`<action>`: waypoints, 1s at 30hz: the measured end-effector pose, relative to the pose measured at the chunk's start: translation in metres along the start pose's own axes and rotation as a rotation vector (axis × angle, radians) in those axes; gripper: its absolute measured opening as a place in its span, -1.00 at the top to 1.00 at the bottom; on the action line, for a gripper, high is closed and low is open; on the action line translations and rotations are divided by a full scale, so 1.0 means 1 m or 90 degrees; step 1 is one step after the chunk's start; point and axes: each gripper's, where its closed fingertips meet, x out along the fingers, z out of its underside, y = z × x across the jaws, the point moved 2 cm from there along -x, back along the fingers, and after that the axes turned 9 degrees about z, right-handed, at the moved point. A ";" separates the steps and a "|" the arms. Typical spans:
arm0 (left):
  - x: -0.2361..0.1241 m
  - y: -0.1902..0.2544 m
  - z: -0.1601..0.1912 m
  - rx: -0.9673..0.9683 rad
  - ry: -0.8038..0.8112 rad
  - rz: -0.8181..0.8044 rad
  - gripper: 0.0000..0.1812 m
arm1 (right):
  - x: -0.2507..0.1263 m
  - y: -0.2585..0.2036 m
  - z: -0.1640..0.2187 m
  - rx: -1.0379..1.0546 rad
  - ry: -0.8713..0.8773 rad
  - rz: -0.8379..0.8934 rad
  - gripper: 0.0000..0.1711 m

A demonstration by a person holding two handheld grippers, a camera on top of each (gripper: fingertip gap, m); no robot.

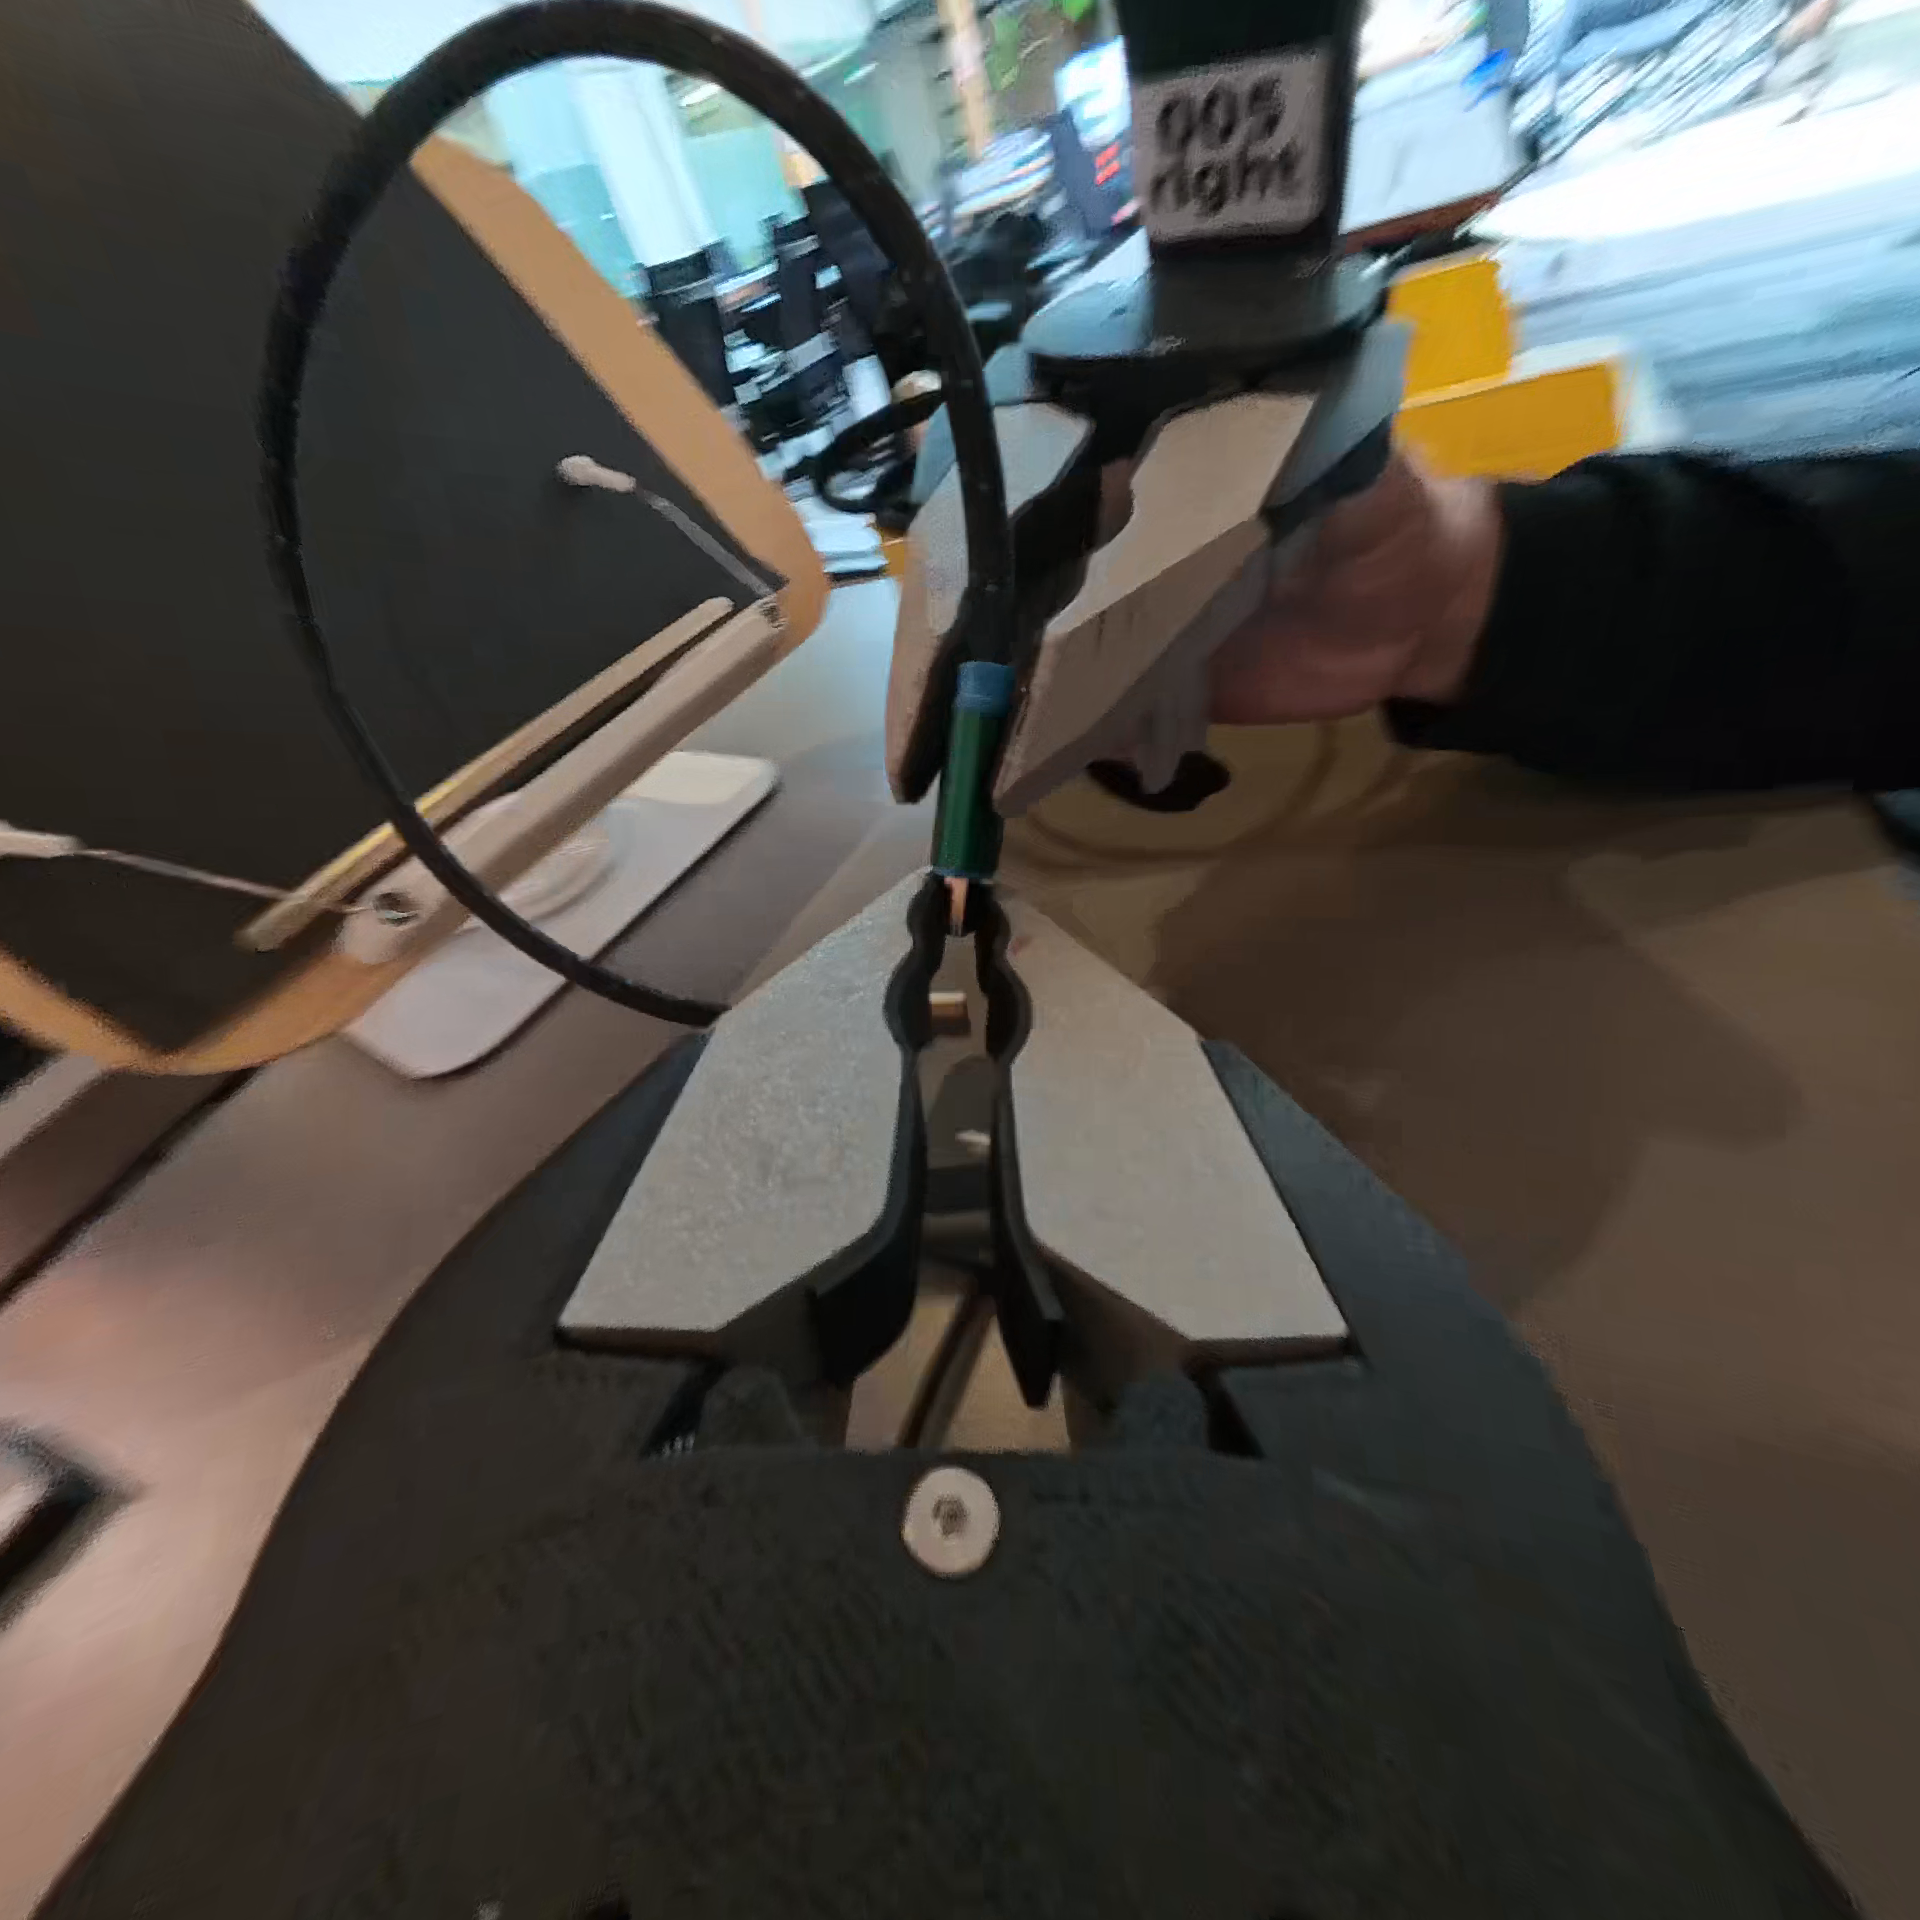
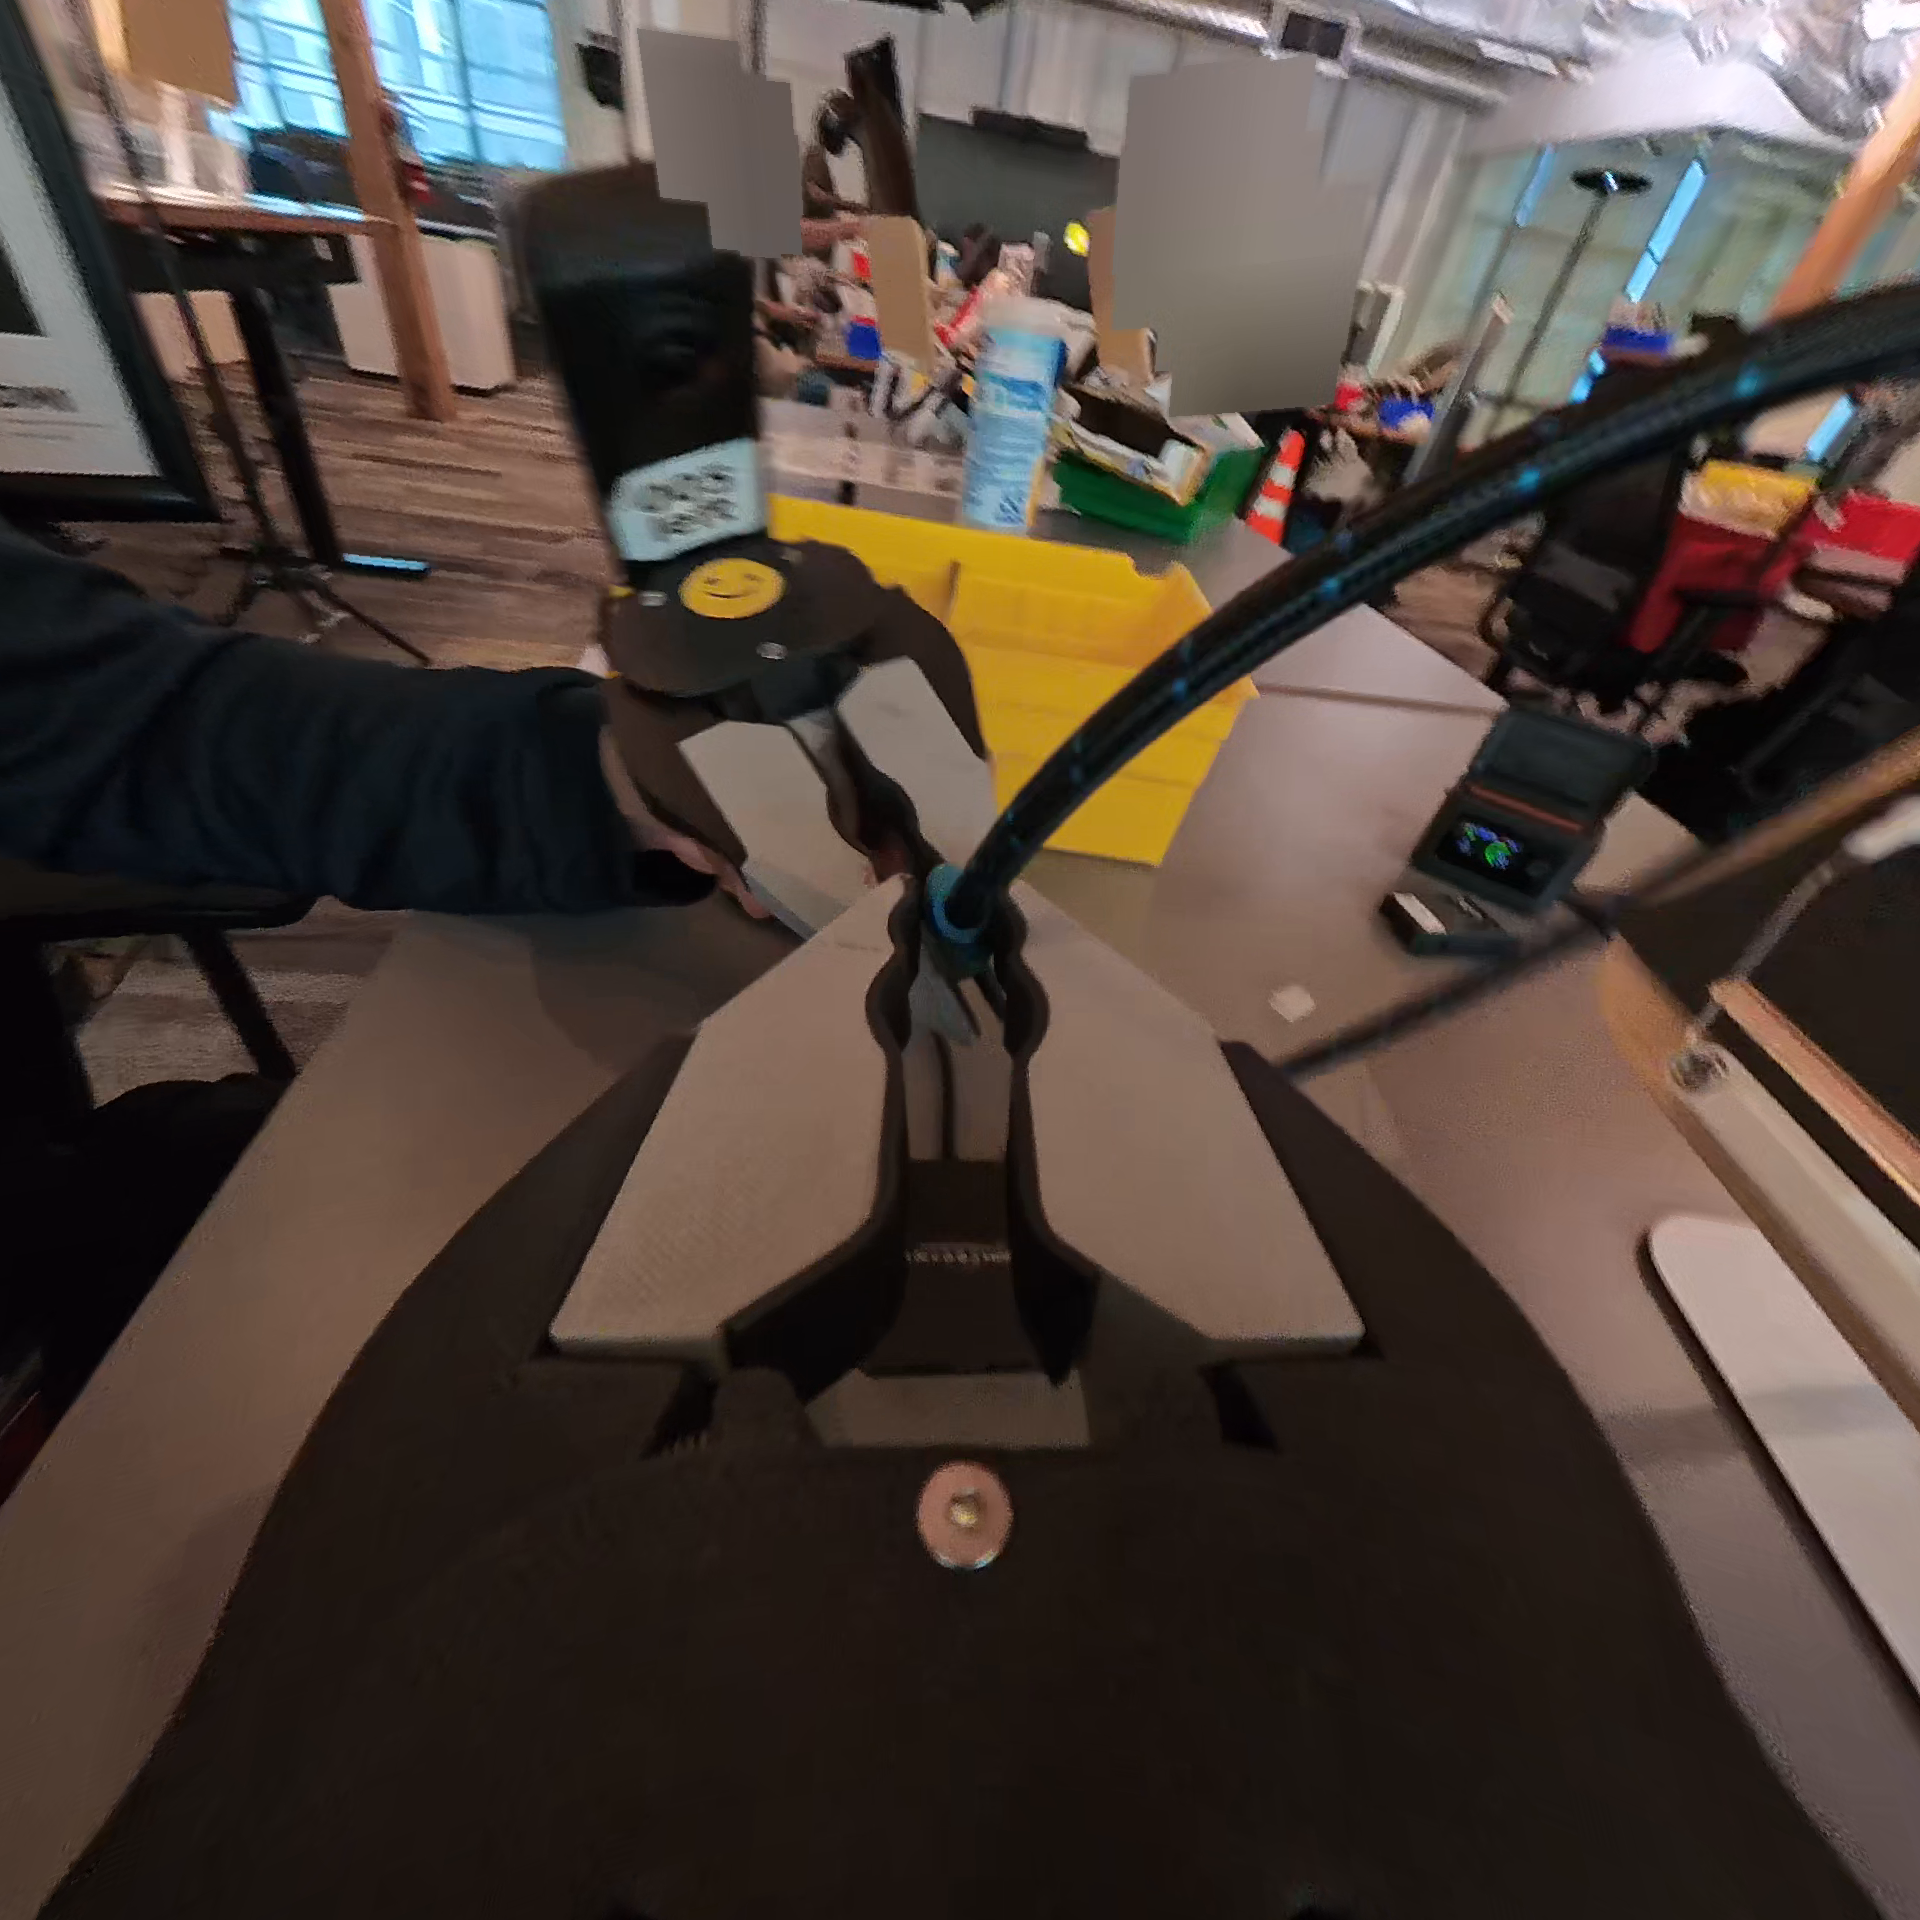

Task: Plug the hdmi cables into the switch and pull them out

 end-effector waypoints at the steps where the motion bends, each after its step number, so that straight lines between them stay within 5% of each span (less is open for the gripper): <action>1: 0.001 -0.008 0.005 0.036 -0.034 -0.052 0.98 | 0.001 0.007 0.005 0.014 -0.019 0.021 0.86; 5: -0.002 -0.029 0.025 0.237 -0.185 -0.229 0.98 | 0.009 0.026 0.028 0.075 -0.086 0.077 0.81; 11: -0.002 -0.034 0.035 0.359 -0.262 -0.269 0.98 | 0.017 0.031 0.047 0.207 -0.133 0.070 0.67; 15: 0.002 -0.035 0.036 0.434 -0.291 -0.294 0.98 | 0.018 0.030 0.043 0.284 -0.101 0.038 0.75; 30: 0.004 -0.037 0.038 0.489 -0.317 -0.324 0.98 | 0.015 0.035 0.051 0.303 -0.131 0.058 0.69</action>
